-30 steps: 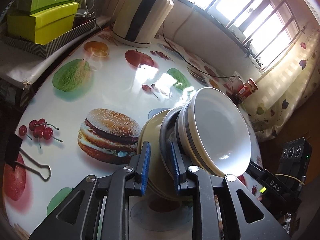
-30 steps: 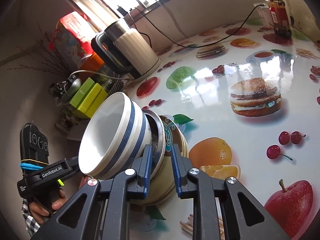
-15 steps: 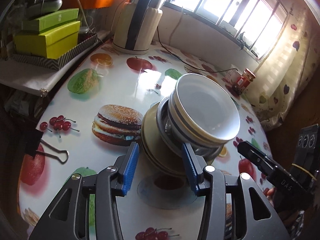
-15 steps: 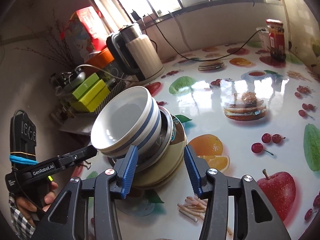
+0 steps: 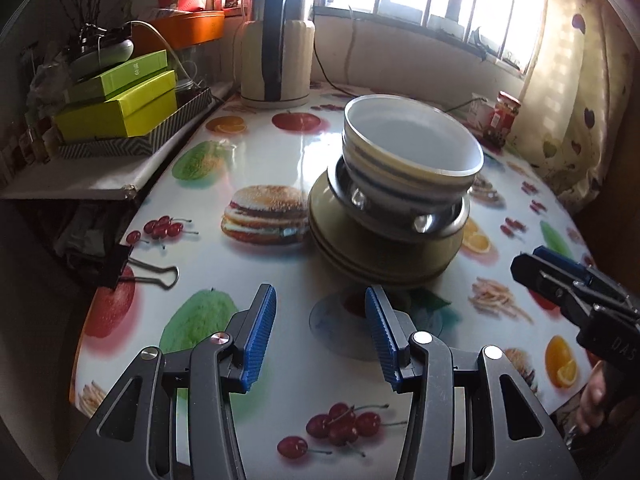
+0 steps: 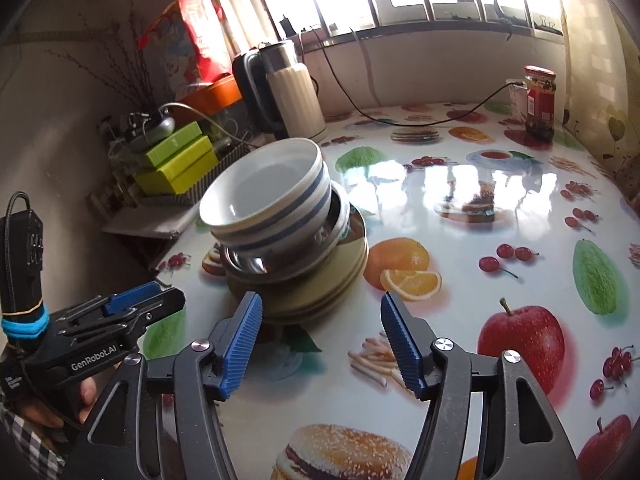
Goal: Organize plates and bowls
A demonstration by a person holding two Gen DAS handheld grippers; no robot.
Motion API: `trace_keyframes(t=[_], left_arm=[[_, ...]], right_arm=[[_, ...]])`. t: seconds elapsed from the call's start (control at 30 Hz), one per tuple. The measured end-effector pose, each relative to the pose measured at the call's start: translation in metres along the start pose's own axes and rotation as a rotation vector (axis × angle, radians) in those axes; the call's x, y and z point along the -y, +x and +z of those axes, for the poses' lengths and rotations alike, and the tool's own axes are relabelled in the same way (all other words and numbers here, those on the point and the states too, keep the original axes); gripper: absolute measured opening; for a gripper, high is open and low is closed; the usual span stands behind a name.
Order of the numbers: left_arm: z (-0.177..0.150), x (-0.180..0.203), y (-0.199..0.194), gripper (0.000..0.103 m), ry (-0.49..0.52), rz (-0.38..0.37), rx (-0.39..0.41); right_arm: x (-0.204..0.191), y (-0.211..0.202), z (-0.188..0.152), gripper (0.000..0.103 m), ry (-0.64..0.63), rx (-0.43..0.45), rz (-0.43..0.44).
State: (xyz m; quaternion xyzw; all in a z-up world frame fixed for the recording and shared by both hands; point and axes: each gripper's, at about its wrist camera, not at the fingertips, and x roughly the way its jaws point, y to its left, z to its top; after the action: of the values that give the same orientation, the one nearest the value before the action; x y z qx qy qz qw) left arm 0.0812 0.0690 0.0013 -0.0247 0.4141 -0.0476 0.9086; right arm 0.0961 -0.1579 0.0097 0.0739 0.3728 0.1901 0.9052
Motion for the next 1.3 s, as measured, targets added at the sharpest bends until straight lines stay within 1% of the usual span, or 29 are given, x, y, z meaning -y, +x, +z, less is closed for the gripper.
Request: trace_keyframes(t=[0.1, 0.2, 0.3, 0.43, 0.63, 0.8, 0.9, 1.03, 1.13, 1.3], left_arm=[[-0.011, 0.006, -0.003, 0.048, 0.029, 0.038, 0.017], [-0.018, 0.008, -0.001, 0.048, 0.027, 0.034, 0.001], [-0.027, 0.010, 0.003, 0.048, 0.039, 0.061, -0.008], [-0.036, 0.015, 0.011, 0.048, 0.046, 0.053, -0.039], [-0.046, 0.020, 0.019, 0.048, 0.047, 0.055, -0.063], [-0.051, 0.020, 0.024, 0.048, 0.032, 0.053, -0.080], [-0.052, 0.022, 0.024, 0.048, 0.037, 0.060, -0.075], [-0.052, 0.024, 0.025, 0.048, 0.041, 0.071, -0.071], [-0.052, 0.024, 0.025, 0.049, 0.032, 0.069, -0.062], [-0.053, 0.025, 0.025, 0.050, 0.030, 0.075, -0.052]], right_arm=[[-0.001, -0.002, -0.007, 0.067, -0.002, -0.003, -0.020], [-0.002, -0.003, -0.015, 0.068, -0.015, -0.010, -0.064], [-0.002, -0.001, -0.021, 0.074, -0.036, -0.024, -0.110], [-0.002, 0.005, -0.033, 0.080, -0.050, -0.055, -0.147], [-0.001, 0.017, -0.047, 0.080, -0.040, -0.103, -0.166], [0.005, 0.021, -0.052, 0.080, -0.024, -0.116, -0.191], [0.008, 0.024, -0.055, 0.080, -0.010, -0.128, -0.211], [0.009, 0.026, -0.056, 0.081, -0.012, -0.129, -0.217], [0.007, 0.027, -0.056, 0.084, -0.023, -0.127, -0.222], [0.005, 0.028, -0.059, 0.086, -0.039, -0.123, -0.236]])
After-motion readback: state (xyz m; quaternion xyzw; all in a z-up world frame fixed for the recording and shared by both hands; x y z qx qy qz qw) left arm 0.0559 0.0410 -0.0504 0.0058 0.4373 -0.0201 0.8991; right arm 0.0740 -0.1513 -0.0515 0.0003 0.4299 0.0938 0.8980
